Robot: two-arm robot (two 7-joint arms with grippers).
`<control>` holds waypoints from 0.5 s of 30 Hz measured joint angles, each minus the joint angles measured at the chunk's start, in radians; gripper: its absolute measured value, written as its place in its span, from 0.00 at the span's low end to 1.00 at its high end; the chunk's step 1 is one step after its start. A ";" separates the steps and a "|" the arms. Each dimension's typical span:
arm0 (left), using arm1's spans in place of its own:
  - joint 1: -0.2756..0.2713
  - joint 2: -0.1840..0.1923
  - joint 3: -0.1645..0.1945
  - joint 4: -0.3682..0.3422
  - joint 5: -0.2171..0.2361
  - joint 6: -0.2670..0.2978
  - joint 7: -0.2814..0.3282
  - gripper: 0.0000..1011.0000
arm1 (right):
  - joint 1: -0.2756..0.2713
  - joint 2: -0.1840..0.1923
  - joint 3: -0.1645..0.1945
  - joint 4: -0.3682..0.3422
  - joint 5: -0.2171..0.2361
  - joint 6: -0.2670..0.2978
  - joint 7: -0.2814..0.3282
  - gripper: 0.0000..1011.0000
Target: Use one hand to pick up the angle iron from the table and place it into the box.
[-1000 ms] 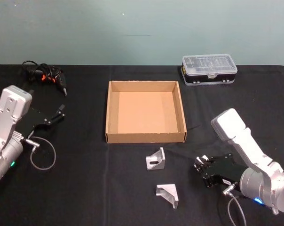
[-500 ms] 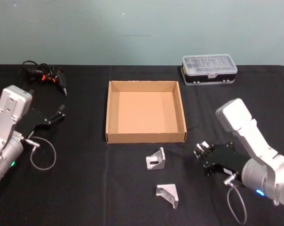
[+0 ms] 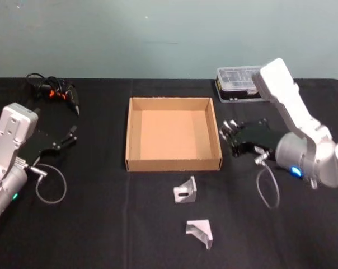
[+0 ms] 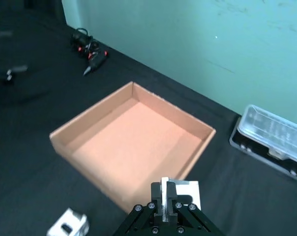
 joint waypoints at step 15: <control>0.000 0.000 0.000 0.000 0.000 0.000 0.000 1.00 | 0.295 -0.205 -0.098 0.422 -0.054 -0.002 0.074 0.06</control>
